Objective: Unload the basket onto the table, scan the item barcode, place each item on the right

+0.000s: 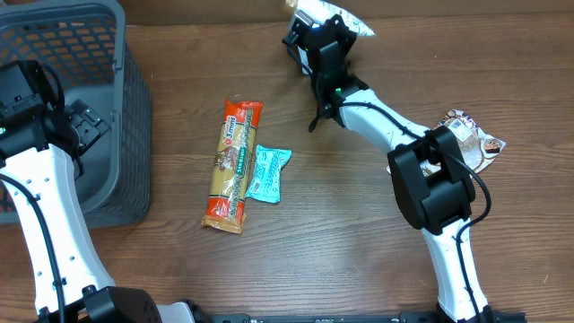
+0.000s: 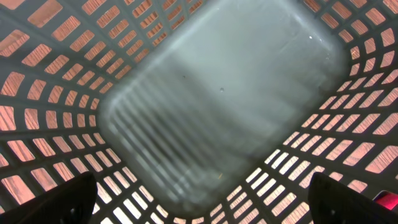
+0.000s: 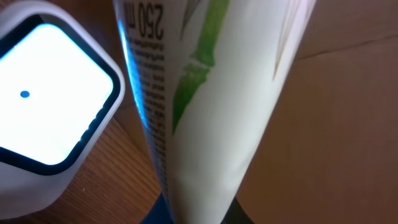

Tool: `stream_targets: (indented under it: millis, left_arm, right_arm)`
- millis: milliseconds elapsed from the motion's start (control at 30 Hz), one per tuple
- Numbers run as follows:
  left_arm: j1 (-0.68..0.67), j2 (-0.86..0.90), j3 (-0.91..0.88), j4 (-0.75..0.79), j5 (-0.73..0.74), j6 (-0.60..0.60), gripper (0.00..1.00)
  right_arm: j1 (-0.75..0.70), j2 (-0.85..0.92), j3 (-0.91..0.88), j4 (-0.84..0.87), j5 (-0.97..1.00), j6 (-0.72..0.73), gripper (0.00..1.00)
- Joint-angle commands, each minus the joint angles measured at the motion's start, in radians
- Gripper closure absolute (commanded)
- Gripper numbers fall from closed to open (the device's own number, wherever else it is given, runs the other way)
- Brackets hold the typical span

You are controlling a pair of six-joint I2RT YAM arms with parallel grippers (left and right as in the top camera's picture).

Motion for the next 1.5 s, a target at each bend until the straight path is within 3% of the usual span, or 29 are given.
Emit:
stream_targets:
  millis: [0,833,1033,1233,1333,1467]
  left_arm:
    - [-0.002,0.003,-0.005,-0.003,0.008,-0.018,0.01]
    - [-0.002,0.003,-0.005,-0.003,0.008,-0.018,0.0]
    - [-0.002,0.003,-0.005,-0.003,0.008,-0.018,0.0]
    - [-0.002,0.003,-0.005,-0.003,0.008,-0.018,0.0]
    - [-0.002,0.003,-0.005,-0.003,0.008,-0.018,0.0]
    - [-0.002,0.003,-0.005,-0.003,0.008,-0.018,0.0]
  right_arm:
    - [-0.03,0.016,0.022,0.033,-0.023,-0.029,0.96]
    - [-0.031,0.081,0.022,0.048,0.01,-0.028,0.96]
    - [-0.015,-0.076,0.023,-0.048,0.056,0.174,0.97]
    - [-0.034,-0.275,0.023,-0.49,-0.068,0.56,0.97]
    - [-0.056,-0.355,0.023,-0.717,-0.204,0.807,0.97]
    - [-0.135,-0.46,0.023,-1.016,-0.575,1.077,0.97]
